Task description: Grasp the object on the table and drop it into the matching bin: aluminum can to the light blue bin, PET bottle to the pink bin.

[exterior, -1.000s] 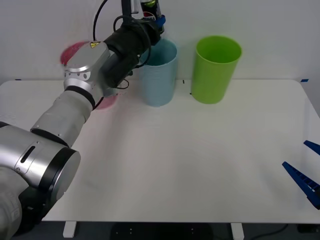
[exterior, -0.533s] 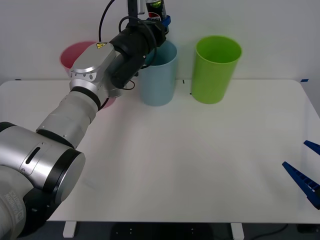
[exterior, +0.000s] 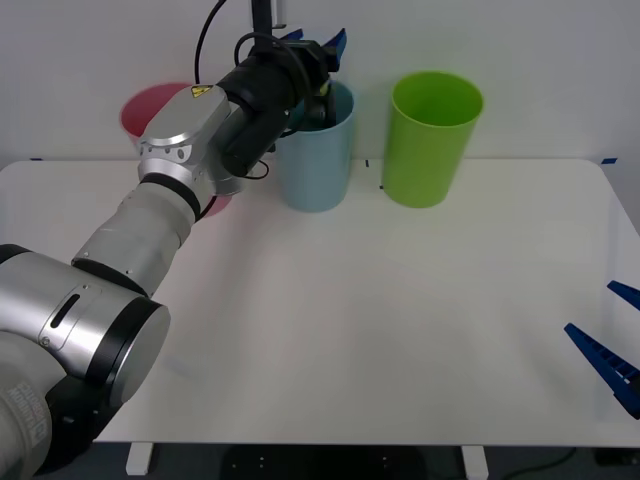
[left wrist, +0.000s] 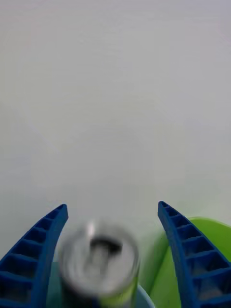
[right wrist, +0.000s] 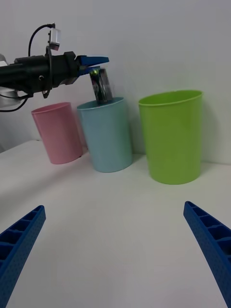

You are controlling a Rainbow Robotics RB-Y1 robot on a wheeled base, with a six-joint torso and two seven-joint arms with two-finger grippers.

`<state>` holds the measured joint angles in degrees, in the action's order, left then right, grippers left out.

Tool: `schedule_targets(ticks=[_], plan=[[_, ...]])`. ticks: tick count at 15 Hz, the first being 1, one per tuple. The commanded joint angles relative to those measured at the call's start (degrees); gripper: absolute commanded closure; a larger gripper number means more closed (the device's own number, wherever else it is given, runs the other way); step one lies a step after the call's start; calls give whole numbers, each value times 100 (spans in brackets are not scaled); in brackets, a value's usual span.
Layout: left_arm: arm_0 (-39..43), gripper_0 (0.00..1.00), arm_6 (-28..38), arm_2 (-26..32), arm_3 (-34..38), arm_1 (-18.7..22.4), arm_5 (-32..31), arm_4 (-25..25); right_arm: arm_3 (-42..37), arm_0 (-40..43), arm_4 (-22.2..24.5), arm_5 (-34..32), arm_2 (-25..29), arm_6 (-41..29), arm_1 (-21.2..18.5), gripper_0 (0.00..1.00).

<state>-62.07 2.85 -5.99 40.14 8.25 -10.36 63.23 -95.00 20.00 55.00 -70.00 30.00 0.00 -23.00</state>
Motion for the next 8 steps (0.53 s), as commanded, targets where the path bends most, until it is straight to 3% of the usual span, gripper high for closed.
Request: schedule_targets(ticks=[1, 6, 8], plan=[[11, 0, 5, 10, 2, 19, -10, -47, 0, 0, 0, 0, 0, 0, 0, 0], [19, 0, -4, -8, 2, 124, -229, -250, 0, 0, 0, 0, 0, 0, 0, 0], [19, 0, -4, -412, 11, 300, -431, -751, 0, 0, 0, 0, 0, 0, 0, 0]])
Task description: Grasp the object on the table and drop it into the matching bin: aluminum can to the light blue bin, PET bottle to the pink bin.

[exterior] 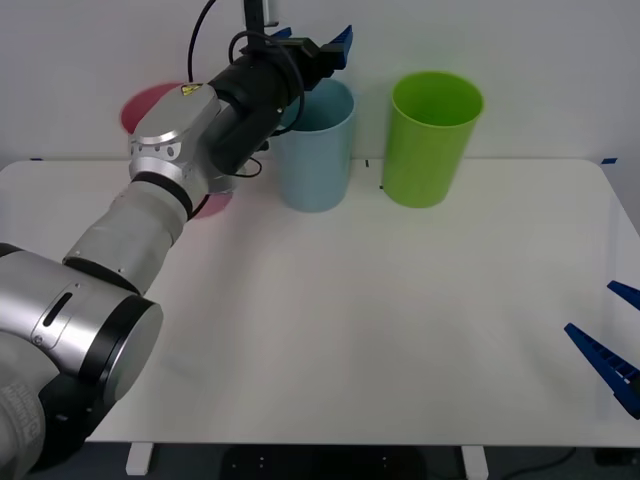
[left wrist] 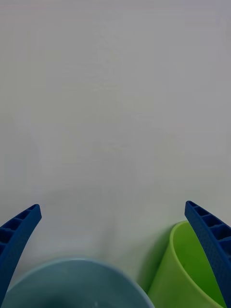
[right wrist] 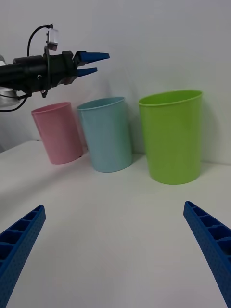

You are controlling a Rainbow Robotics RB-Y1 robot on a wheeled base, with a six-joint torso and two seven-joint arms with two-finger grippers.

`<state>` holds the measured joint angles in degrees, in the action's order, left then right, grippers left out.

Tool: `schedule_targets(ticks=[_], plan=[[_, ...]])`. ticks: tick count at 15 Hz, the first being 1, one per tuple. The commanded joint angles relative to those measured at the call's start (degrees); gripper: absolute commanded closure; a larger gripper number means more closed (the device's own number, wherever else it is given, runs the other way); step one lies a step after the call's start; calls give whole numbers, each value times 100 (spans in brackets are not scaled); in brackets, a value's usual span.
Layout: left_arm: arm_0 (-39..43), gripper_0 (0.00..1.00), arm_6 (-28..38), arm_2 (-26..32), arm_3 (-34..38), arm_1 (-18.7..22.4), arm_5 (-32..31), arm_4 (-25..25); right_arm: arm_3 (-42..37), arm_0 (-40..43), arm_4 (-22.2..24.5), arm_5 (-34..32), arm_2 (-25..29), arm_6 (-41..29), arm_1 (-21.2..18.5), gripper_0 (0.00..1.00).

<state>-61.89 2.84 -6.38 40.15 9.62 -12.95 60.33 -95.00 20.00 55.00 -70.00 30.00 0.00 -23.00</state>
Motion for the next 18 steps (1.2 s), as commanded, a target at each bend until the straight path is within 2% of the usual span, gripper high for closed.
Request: schedule_targets(ticks=[1, 2, 4, 5, 6, 12, 15, 18], plan=[[1, 0, 6, -690, 72, 295, -173, -821, 0, 0, 0, 0, 0, 0, 0, 0], [63, 0, -12, -1314, 274, 672, -164, -1542, 0, 0, 0, 0, 0, 0, 0, 0], [230, 0, -20, -2166, 766, 1340, -164, -2535, 0, 0, 0, 0, 0, 0, 0, 0], [362, 0, -12, -2430, 1100, 1710, -173, -2878, 0, 0, 0, 0, 0, 0, 0, 0], [599, 0, 41, -2491, 1478, 2017, -191, -3001, 0, 0, 0, 0, 0, 0, 0, 0], [1970, 0, 103, -1946, 2946, 2914, -577, -2992, 0, 0, 0, 0, 0, 0, 0, 0], [2761, 0, 103, -1349, 3429, 3169, -1061, -2772, 0, 0, 0, 0, 0, 0, 0, 0], [3578, 0, 103, -523, 3772, 3230, -1658, -2254, 0, 0, 0, 0, 0, 0, 0, 0]])
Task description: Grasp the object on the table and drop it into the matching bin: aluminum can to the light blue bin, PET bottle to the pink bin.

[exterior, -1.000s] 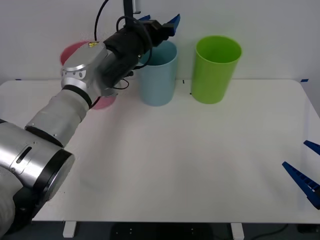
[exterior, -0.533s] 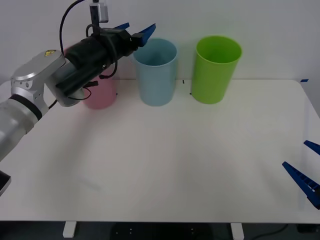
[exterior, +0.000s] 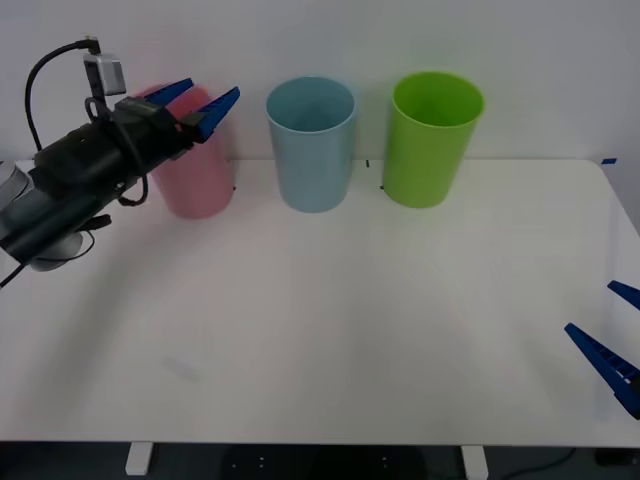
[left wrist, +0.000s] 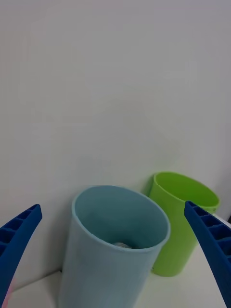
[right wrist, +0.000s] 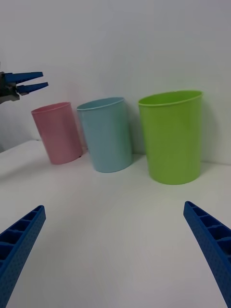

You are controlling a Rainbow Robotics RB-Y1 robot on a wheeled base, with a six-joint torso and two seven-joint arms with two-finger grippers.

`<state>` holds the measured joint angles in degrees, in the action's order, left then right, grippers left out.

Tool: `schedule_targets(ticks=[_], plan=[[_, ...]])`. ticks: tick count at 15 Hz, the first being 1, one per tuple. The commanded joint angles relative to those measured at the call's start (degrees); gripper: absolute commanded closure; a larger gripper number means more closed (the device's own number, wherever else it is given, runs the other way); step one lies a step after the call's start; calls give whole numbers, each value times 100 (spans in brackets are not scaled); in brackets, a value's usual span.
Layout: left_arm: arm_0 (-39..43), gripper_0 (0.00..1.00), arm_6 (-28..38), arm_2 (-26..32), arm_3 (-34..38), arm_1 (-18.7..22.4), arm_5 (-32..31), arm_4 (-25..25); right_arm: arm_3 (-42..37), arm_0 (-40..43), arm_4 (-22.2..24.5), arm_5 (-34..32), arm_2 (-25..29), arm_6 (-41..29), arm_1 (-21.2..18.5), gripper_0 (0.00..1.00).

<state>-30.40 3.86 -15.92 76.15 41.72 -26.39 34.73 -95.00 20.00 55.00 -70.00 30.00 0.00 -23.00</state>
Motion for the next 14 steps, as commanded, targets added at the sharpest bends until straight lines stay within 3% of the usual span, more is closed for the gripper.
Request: schedule_targets(ticks=[1, 6, 14], plan=[[746, 0, 10, 739, 321, 20, -490, 544, 0, 0, 0, 0, 0, 0, 0, 0], [1942, 0, 45, 1557, 1095, 11, -780, 1194, 0, 0, 0, 0, 0, 0, 0, 0], [3075, 0, 71, 3033, 1182, 11, -2345, 2240, 0, 0, 0, 0, 0, 0, 0, 0]])
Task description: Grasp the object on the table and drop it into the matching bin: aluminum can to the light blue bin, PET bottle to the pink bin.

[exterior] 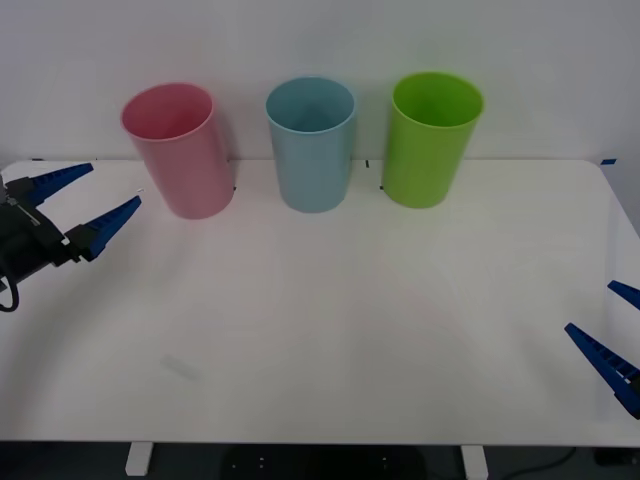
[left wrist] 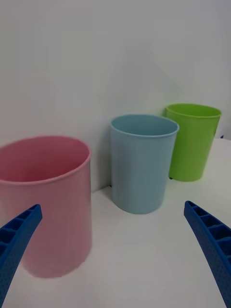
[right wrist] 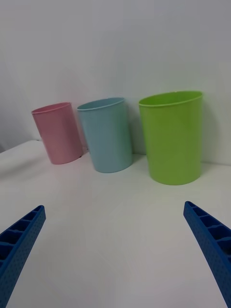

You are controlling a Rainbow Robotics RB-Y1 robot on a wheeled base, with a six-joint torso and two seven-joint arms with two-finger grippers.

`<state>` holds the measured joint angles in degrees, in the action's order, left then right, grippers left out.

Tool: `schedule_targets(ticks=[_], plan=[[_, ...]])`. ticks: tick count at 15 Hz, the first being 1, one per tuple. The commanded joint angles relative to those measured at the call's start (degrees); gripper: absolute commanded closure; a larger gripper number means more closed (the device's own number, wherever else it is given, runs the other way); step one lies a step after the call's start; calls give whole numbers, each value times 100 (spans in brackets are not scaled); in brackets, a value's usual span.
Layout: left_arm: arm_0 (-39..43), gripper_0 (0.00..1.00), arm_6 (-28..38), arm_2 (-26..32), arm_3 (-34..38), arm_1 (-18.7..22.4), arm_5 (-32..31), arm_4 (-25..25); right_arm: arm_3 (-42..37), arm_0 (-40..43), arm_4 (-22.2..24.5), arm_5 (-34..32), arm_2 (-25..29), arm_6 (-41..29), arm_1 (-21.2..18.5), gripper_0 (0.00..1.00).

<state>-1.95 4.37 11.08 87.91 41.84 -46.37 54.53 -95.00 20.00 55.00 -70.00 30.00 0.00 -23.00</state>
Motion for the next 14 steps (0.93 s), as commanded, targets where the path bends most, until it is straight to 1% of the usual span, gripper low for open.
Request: schedule_targets(ticks=[1, 8, 14], plan=[[336, 0, 29, 465, 7, -1, -495, 321, 0, 0, 0, 0, 0, 0, 0, 0], [1092, 0, 11, 1230, 42, -10, -1313, 348, 0, 0, 0, 0, 0, 0, 0, 0], [1478, 0, 11, 1388, 103, -1, -1392, 348, 0, 0, 0, 0, 0, 0, 0, 0]])
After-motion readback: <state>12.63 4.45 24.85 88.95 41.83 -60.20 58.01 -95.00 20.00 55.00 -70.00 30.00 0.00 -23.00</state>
